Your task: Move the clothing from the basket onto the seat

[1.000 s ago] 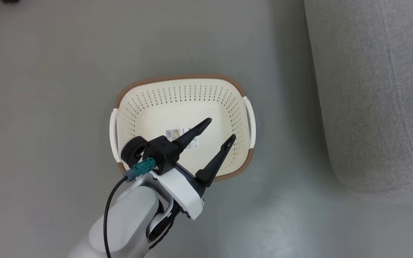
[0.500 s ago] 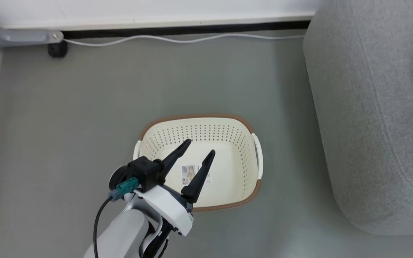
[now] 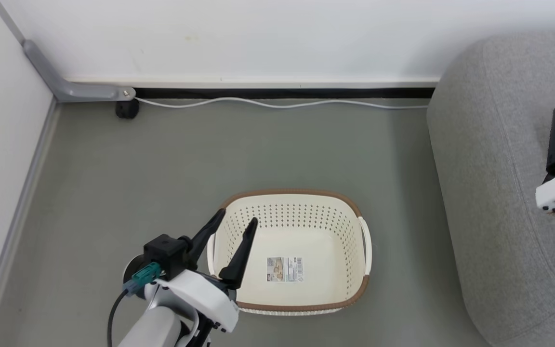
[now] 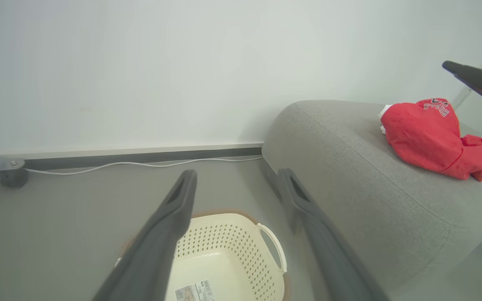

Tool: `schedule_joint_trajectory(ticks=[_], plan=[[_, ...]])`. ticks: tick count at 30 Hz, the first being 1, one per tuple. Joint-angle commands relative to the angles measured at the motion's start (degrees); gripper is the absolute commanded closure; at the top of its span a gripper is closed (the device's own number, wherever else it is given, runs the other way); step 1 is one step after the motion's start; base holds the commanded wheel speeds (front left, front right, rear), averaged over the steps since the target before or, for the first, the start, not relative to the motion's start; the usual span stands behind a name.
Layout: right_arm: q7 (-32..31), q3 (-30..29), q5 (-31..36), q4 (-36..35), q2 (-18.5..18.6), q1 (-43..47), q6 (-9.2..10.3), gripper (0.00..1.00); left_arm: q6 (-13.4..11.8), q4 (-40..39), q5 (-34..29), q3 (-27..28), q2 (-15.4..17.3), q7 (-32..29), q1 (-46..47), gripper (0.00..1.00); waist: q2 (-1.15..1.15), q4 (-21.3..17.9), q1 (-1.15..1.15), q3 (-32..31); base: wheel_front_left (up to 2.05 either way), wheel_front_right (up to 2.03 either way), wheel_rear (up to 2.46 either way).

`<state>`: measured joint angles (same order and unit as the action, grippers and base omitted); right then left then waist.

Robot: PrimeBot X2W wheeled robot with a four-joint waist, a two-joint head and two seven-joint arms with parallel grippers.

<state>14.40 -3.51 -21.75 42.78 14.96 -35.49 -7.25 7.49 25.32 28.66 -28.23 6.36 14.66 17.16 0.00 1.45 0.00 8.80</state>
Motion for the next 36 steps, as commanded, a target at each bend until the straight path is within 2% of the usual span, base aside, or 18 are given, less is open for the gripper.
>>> schedule_joint_trajectory(ticks=[1, 3, 14, 20, 27, 36], plan=[[0.6, 2.1, -0.4, -2.7, 0.5, 1.7, -0.24, 0.0, 0.0, -1.1, -1.1, 3.7, 0.6, 0.3, -0.2, 0.0, 0.0, 1.2, 0.0, -1.7, 0.0, 0.0, 0.0], [0.6, 2.5, -0.5, -3.3, 0.4, 2.3, -0.24, 0.0, 0.0, -1.2, -1.4, 4.7, 0.6, 0.3, -0.7, 0.0, 0.0, 1.5, 0.0, -2.1, 0.0, 0.0, 0.0], [0.6, 6.9, -0.3, -9.7, -2.1, 9.9, -0.24, 0.0, 0.0, -3.0, -7.8, 19.3, -0.8, 0.3, -5.7, 0.0, 0.0, 3.1, 0.0, -5.4, 0.0, 0.0, 0.0], [0.6, 8.2, 1.1, -12.6, -3.2, 14.1, -0.24, 0.0, 0.0, -4.2, -10.9, 24.9, -1.9, 0.3, -8.0, 0.0, 0.0, 3.3, 0.0, -6.3, 0.0, 0.0, 0.0], [0.6, 7.8, 3.3, -15.1, -5.6, 19.6, -0.24, 0.0, 0.0, -5.3, -13.6, 29.0, -2.8, 0.3, -11.0, 0.0, 0.0, 3.0, 0.0, -7.8, 0.0, 0.0, 0.0], [0.6, 6.5, 9.8, -18.0, -8.0, 23.8, -0.24, 0.0, 0.0, -6.1, -15.4, 30.6, -3.4, 0.3, -13.4, 0.0, 0.0, 2.2, 0.0, -8.8, 0.0, 0.0, 0.0]])
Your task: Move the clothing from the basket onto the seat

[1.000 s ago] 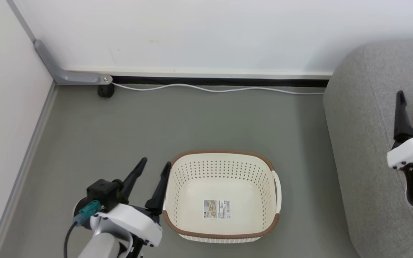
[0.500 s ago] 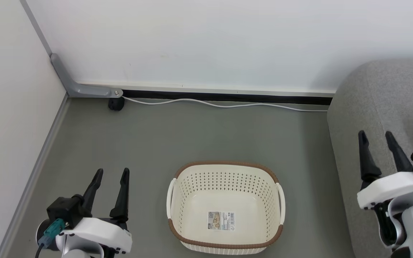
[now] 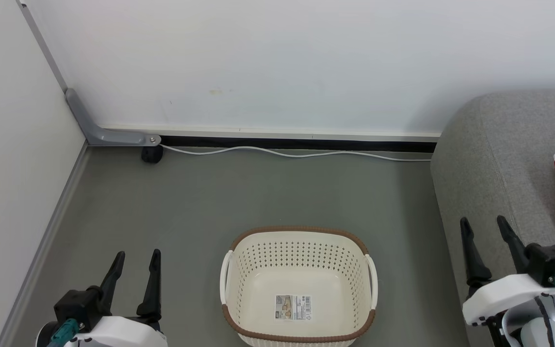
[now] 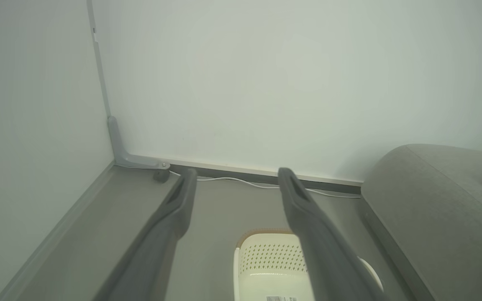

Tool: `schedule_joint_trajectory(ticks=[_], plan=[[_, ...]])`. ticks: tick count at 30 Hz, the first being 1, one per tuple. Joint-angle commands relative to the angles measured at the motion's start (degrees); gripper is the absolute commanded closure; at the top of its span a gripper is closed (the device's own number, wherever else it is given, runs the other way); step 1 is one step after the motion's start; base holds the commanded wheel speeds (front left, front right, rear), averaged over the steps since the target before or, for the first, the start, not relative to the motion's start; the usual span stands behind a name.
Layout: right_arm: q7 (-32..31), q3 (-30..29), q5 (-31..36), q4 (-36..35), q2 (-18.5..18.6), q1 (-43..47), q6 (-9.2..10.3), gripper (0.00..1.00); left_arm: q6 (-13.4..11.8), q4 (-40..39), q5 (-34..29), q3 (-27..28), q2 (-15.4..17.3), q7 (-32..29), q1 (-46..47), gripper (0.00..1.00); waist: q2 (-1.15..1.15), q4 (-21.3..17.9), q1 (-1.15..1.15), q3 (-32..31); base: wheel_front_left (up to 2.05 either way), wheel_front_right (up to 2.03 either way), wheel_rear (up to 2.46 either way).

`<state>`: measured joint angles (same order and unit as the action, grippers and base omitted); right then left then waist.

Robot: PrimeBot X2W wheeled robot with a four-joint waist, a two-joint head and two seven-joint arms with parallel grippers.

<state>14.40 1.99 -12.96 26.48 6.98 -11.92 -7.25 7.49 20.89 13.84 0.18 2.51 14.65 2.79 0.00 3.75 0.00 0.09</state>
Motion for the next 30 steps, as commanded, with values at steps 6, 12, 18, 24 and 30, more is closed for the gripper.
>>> schedule_joint_trajectory(ticks=[6, 12, 18, 24, 30], plan=[[0.6, 0.1, 3.6, -2.1, -1.6, 2.3, -0.24, 0.0, 0.0, -2.2, -1.1, 1.8, 0.4, 0.3, 0.3, 0.0, 0.0, -0.2, 0.0, -0.3, 0.0, 0.0, 0.0], [0.6, -0.6, 4.6, -2.1, -2.2, 2.5, -0.24, 0.0, 0.0, -2.3, -0.9, 1.6, 0.4, 0.3, 0.0, 0.0, 0.0, -0.4, 0.0, -0.2, 0.0, 0.0, 0.0], [0.6, -1.3, 5.2, -2.0, -2.6, 2.5, -0.24, 0.0, -0.2, -2.8, -0.8, 1.4, 0.4, 0.3, -0.3, 0.0, 0.0, -0.5, 0.0, -0.2, 0.0, 0.0, 0.0], [0.6, -1.9, 5.3, -1.9, -2.9, 2.3, -0.24, 0.0, -0.2, -3.2, -0.8, 1.1, 0.4, 0.3, -0.4, 0.0, 0.0, -0.7, 0.0, 0.0, 0.0, 0.0, 0.0], [0.6, -2.2, 5.2, -1.8, -3.1, 2.2, -0.24, 0.0, -0.2, -3.3, -0.8, 0.8, 0.4, 0.3, -0.3, 0.0, 0.0, -0.8, 0.0, 0.0, 0.0, 0.0, 0.0]])
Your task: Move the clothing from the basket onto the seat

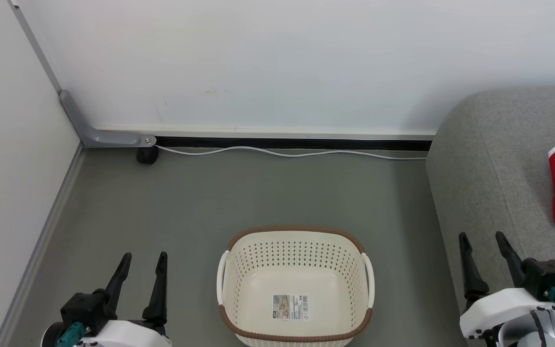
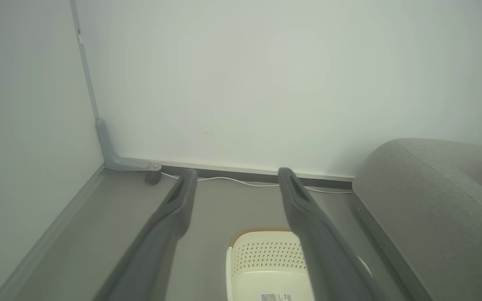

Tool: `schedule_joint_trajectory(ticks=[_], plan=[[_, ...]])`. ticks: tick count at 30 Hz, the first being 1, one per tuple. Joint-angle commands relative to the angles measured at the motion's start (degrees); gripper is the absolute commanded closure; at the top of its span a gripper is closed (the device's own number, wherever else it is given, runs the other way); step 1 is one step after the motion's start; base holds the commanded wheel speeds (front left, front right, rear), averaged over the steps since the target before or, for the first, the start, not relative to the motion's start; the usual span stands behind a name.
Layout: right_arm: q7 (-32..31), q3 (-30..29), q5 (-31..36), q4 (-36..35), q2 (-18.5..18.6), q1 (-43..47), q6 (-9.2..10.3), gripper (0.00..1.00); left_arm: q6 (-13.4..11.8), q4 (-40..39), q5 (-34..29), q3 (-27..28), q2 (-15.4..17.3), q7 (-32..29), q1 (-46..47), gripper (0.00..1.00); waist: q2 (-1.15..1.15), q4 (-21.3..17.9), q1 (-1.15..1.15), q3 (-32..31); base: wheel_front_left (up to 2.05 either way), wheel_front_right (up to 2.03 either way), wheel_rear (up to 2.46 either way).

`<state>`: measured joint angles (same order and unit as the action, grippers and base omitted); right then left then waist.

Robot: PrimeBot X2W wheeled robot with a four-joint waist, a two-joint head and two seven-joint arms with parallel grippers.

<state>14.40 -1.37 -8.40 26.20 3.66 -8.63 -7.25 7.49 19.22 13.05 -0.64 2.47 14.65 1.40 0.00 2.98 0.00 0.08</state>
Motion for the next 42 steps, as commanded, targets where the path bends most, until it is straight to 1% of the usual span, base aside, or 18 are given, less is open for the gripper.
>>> schedule_joint_trajectory(ticks=[1, 12, 13, 17, 19, 23, 25, 29, 42], plan=[[0.6, 1.1, 0.6, -1.4, 0.2, -1.1, -0.24, 0.0, -0.2, -1.7, 0.0, 1.6, 0.4, 0.3, 1.1, 0.0, 0.0, 0.0, 0.0, 0.0, 0.0, 0.0, 0.0], [0.6, 0.8, 1.1, -1.1, 0.1, -1.3, -0.24, 0.0, -0.2, -0.8, -0.5, 1.0, 0.4, 0.3, 1.0, 0.0, 0.0, -0.4, 0.0, 0.1, 0.0, 0.0, 0.0], [0.0, -0.3, 0.9, 0.2, -0.2, 0.0, 0.0, 1.0, 0.0, 0.6, -0.2, -0.5, 0.0, 0.0, 0.0, 1.0, 0.0, -0.4, 0.0, 0.1, 0.0, 0.0, 0.0], [-0.4, -0.2, 0.7, 2.3, -0.8, 1.3, 0.0, 1.0, 0.0, 3.2, 0.2, -0.5, -0.4, -0.1, -0.8, 1.0, 0.0, -0.4, 0.0, 0.1, 0.0, 0.0, 0.0], [-0.9, -0.5, -0.5, 2.3, -0.8, 1.1, 0.0, 1.0, 0.0, 3.2, 1.5, -0.3, -0.4, -0.5, -0.6, 1.0, 0.0, -0.4, -0.01, 0.1, 0.0, 0.0, 0.0], [-1.7, -0.8, -3.3, 1.9, -0.8, 1.1, -0.01, 1.0, 0.0, 2.9, 4.0, 0.0, -0.4, -1.2, -0.4, 1.0, 0.0, -0.5, -0.13, 0.0, 0.0, 0.0, 0.0], [-1.8, -0.8, -4.0, 1.7, -0.8, 1.2, -0.01, 1.0, 0.0, 2.8, 4.7, 0.0, -0.4, -1.4, -0.4, 1.0, 0.0, -0.5, -0.12, 0.0, 0.0, 0.0, 0.0], [-2.4, -0.8, -6.7, 1.2, -0.8, 1.3, -0.02, 1.0, 0.0, 2.5, 7.2, 0.2, -0.4, -2.0, -0.3, 1.0, 0.0, -0.6, -0.01, 0.1, 0.0, 0.0, 0.0], [-4.3, -1.1, -15.5, -0.5, -0.8, 1.6, -0.05, 1.0, 0.0, 1.6, 15.4, 0.9, -0.3, -4.1, 0.3, 1.0, 0.0, -0.9, 0.0, 0.1, 0.0, 0.0, 0.0]])
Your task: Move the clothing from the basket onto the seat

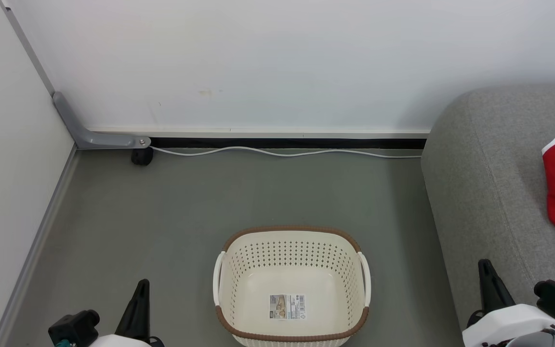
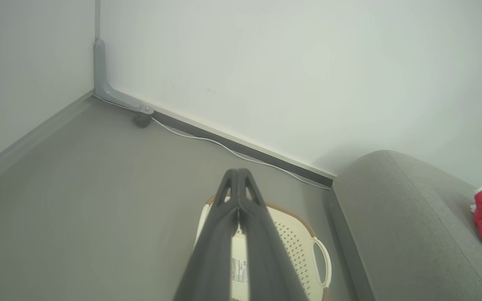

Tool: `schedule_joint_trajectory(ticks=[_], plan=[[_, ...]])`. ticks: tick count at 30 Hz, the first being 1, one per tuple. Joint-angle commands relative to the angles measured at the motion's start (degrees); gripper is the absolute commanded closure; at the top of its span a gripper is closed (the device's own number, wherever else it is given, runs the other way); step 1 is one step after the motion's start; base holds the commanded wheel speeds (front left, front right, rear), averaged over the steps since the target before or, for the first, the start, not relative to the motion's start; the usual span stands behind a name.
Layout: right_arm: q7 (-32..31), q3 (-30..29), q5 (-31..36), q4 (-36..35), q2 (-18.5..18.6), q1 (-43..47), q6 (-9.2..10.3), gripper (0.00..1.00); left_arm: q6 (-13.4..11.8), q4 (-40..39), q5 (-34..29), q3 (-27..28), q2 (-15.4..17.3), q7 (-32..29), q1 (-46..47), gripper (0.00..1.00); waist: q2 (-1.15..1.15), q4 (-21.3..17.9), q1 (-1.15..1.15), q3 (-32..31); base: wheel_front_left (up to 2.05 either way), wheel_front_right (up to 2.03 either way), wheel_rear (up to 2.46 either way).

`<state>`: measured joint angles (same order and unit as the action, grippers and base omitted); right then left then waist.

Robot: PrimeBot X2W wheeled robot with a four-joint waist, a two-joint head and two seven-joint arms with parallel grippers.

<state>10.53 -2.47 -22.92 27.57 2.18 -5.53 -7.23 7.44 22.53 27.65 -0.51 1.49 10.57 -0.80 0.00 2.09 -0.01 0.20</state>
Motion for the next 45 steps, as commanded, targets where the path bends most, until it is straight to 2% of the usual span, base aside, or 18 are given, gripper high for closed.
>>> schedule_joint_trajectory(ticks=[1, 45], plan=[[-0.6, -0.1, -1.7, -2.0, 0.7, -1.5, -0.06, 1.0, 0.0, -1.8, 1.4, 0.9, 0.7, -0.2, 2.5, 1.0, 0.0, 0.0, 0.0, 0.0, 0.0, 0.0, 0.0], [-7.7, -1.8, -30.8, -7.0, 0.7, -1.1, -0.14, 1.0, 0.0, -4.7, 28.6, 3.5, 1.0, -7.5, 4.4, 1.0, 0.0, -0.9, 0.0, 0.0, 0.0, 0.0, 0.0]])
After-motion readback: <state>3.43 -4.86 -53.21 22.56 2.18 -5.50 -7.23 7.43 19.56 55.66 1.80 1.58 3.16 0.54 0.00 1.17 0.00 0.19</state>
